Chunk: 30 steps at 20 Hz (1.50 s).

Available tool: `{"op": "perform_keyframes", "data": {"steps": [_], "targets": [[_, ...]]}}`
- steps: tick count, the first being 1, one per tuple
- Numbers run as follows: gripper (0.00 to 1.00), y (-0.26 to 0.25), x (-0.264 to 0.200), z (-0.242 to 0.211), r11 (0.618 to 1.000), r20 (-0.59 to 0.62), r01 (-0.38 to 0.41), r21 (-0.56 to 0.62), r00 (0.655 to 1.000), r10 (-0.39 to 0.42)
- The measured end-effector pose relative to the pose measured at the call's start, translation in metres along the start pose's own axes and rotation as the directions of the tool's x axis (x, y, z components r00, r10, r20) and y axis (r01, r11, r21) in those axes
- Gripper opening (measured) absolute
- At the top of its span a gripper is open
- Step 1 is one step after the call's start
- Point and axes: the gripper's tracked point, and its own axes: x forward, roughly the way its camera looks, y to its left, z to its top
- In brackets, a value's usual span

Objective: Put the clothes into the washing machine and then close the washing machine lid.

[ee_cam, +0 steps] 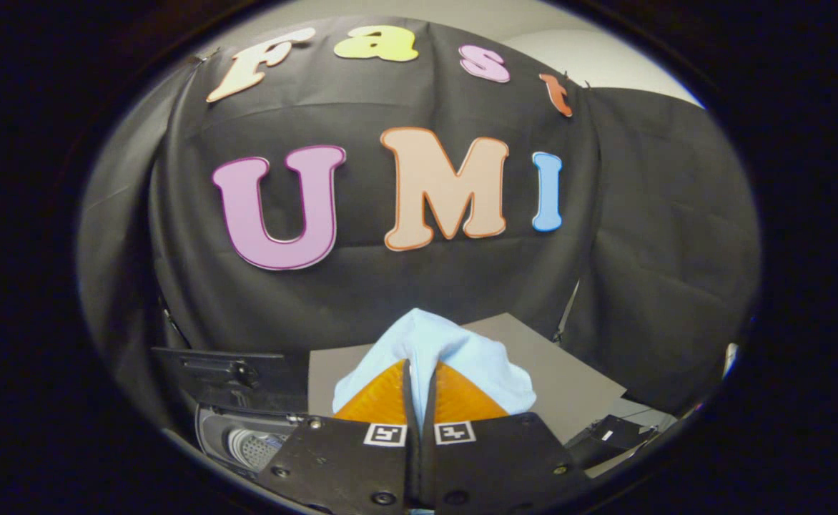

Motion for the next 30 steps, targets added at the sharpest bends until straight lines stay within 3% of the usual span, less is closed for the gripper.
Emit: {"op": "perform_keyframes", "data": {"steps": [8, 15, 30], "targets": [[0.0, 0.103, -0.065, 0.032, 0.995, 0.151, -0.093, -0.021, 0.984, 0.095], [0.0, 0.194, -0.089, 0.014, 0.982, 0.177, -0.187, -0.033, 0.966, 0.189], [0.0, 0.322, -0.05, -0.116, 0.958, 0.064, -0.281, -0.059, 0.957, 0.285]]}}
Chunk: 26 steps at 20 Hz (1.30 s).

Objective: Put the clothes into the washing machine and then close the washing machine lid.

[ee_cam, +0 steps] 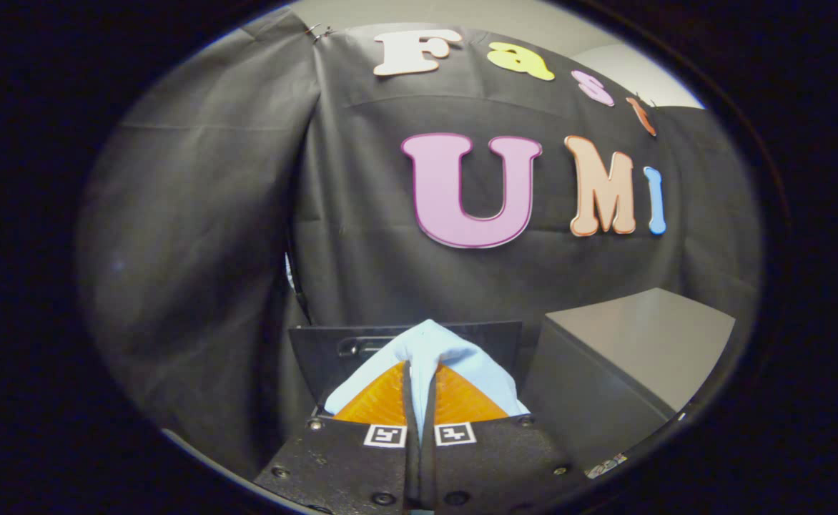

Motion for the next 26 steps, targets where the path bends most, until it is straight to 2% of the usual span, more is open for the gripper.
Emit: {"op": "perform_keyframes", "data": {"steps": [5, 16, 23, 26], "targets": [[0.0, 0.017, 0.026, -0.049, 0.999, -0.046, -0.024, 0.044, 0.999, 0.026], [0.01, 0.036, 0.068, -0.118, 0.999, -0.139, -0.032, -0.005, 0.99, 0.031], [0.01, 0.042, 0.109, -0.181, 0.999, -0.281, -0.035, -0.032, 0.959, 0.024], [0.01, 0.035, 0.113, -0.198, 1.0, -0.288, -0.016, -0.016, 0.957, 0.011]]}}
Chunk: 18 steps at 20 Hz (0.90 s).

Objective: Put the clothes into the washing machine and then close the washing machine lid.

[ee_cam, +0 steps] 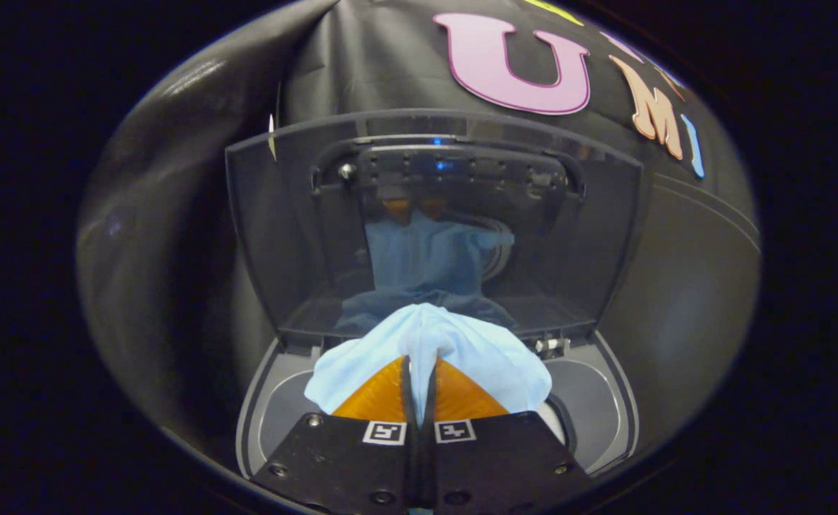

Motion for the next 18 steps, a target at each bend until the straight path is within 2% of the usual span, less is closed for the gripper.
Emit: {"op": "perform_keyframes", "data": {"steps": [2, 5, 12, 14, 16, 18], "targets": [[0.01, -0.009, 0.003, -0.014, 0.999, 0.005, 0.007, 0.034, 1.0, -0.007], [0.01, -0.024, 0.007, -0.046, 0.996, -0.058, 0.039, 0.08, 0.998, -0.035], [0.04, -0.03, 0.007, -0.063, 0.998, -0.137, 0.034, 0.048, 0.99, -0.027], [0.04, -0.033, 0.005, -0.08, 0.998, -0.202, 0.047, 0.05, 0.979, -0.036], [0.04, -0.039, -0.002, -0.111, 0.996, -0.317, 0.073, 0.043, 0.947, -0.056], [0.04, -0.043, -0.005, -0.114, 0.996, -0.332, 0.083, 0.017, 0.94, -0.073]]}}
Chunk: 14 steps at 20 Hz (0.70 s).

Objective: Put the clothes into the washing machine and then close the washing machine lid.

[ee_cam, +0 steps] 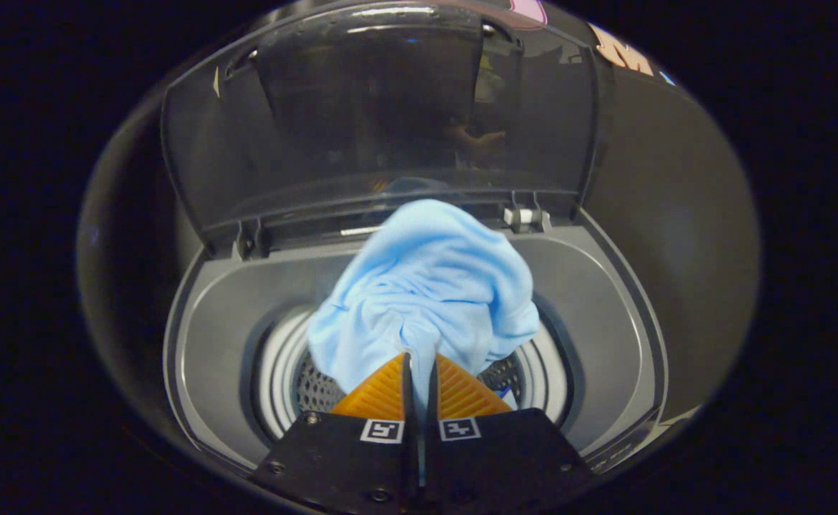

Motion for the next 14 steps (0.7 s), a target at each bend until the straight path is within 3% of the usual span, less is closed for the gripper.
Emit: {"op": "perform_keyframes", "data": {"steps": [4, 7, 9, 14], "targets": [[0.1, -0.003, -0.003, -0.008, 0.999, -0.019, 0.028, -0.017, 0.999, -0.028], [0.14, 0.001, -0.007, -0.023, 1.0, -0.07, 0.005, -0.026, 0.998, -0.007], [0.19, 0.006, -0.01, -0.015, 1.0, -0.022, -0.018, 0.01, 1.0, 0.019], [0.71, 0.02, -0.04, 0.012, 0.996, 0.102, -0.086, 0.005, 0.991, 0.085]]}}
